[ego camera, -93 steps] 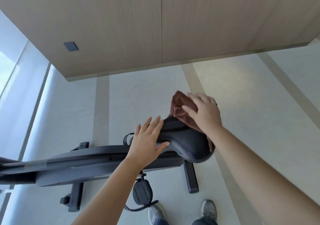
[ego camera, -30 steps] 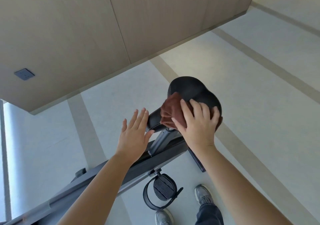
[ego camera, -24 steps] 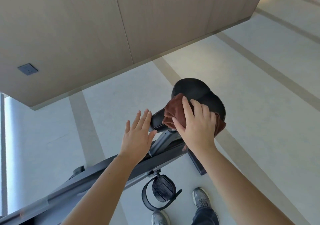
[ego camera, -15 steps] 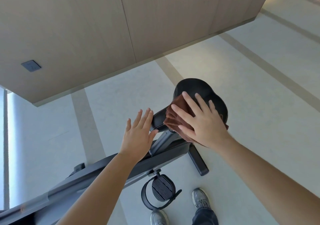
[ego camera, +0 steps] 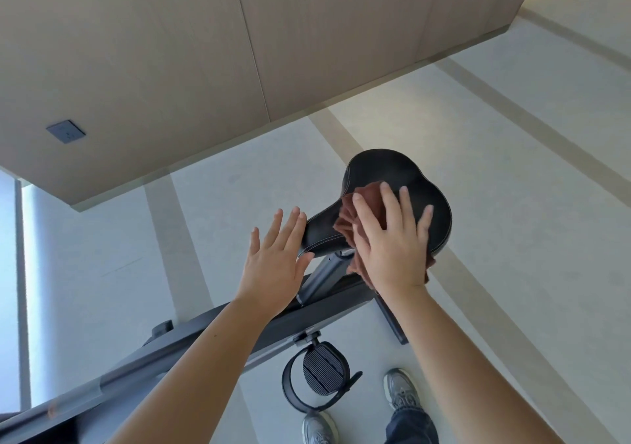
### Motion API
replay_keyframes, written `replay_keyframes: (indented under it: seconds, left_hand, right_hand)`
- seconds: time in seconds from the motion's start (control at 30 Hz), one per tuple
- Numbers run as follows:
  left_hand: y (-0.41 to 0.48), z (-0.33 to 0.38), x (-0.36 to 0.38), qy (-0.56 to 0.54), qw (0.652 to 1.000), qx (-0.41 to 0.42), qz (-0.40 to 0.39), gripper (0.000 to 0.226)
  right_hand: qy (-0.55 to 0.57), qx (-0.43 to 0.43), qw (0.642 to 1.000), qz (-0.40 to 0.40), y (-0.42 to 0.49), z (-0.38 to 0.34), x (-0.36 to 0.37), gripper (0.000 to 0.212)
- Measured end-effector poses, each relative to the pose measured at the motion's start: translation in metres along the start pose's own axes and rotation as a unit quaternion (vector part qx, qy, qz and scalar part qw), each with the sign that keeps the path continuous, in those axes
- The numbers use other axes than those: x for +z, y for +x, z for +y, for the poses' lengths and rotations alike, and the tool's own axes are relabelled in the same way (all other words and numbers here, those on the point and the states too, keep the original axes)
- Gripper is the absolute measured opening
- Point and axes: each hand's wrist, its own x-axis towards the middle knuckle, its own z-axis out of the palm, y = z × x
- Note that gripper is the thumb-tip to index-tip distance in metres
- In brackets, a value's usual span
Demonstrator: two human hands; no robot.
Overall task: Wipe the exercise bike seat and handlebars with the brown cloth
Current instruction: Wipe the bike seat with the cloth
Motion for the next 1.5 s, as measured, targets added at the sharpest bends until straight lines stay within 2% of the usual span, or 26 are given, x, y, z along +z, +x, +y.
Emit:
replay_keyframes:
  seconds: [0.07,0.17,0.27,0.4,0.47,0.57,0.7,0.77,0.83,0.93,1.03,1.17,1.33,1.5]
  left_hand:
    - [0.000,0.003,-0.002,0.002,1.000,0.004,0.002,0.058]
    - [0.000,0.008,-0.004,-0.001,1.000,0.011,0.009,0.059]
    - [0.003,0.017,-0.005,0.000,1.000,0.014,0.008,0.060]
    - [0.013,0.033,-0.004,0.009,1.000,0.018,0.020,0.061]
    - [0.019,0.041,-0.005,0.009,0.999,0.026,0.022,0.061]
    - [0.028,0.054,-0.008,0.004,0.999,0.037,0.027,0.061]
    - [0.040,0.072,-0.010,-0.012,0.998,0.049,0.031,0.061]
    - [0.048,0.082,-0.011,-0.021,0.998,0.048,0.032,0.061]
    - [0.057,0.094,-0.010,-0.017,0.998,0.046,0.030,0.061]
    - [0.071,0.107,-0.010,-0.011,0.999,0.033,0.033,0.062]
    - [0.082,0.117,-0.008,-0.013,0.999,0.013,0.027,0.063]
    - [0.088,0.128,-0.005,-0.052,0.997,-0.019,0.049,0.060]
    - [0.089,0.132,-0.005,-0.025,0.997,-0.027,0.069,0.056]
    - [0.089,0.130,-0.003,-0.005,0.998,-0.038,0.059,0.056]
  right_hand:
    - [-0.002,0.034,0.999,-0.014,0.000,0.008,-0.006,0.034]
    - [0.054,0.087,0.995,-0.022,0.001,0.002,-0.012,0.035]
    - [0.066,0.044,0.996,-0.034,0.002,-0.008,-0.015,0.035]
    - [0.044,-0.026,0.997,-0.064,0.002,0.016,-0.017,0.045]
    - [0.061,-0.002,0.997,-0.055,0.002,0.031,-0.022,0.045]
    - [0.150,0.041,0.987,-0.040,0.005,0.050,-0.027,0.039]
    - [0.307,0.121,0.942,-0.056,0.018,0.080,-0.026,0.039]
    - [0.355,0.126,0.924,-0.066,0.035,0.094,-0.021,0.039]
    - [0.381,0.114,0.911,-0.109,0.058,0.104,-0.015,0.040]
    - [0.433,0.119,0.872,-0.194,0.089,0.114,-0.005,0.043]
    - [0.476,0.115,0.836,-0.248,0.085,0.125,-0.003,0.049]
    - [0.528,0.114,0.800,-0.260,0.048,0.142,-0.006,0.061]
    - [0.539,0.089,0.795,-0.264,0.073,0.142,0.011,0.050]
    - [0.596,0.071,0.722,-0.346,0.121,0.147,0.030,0.046]
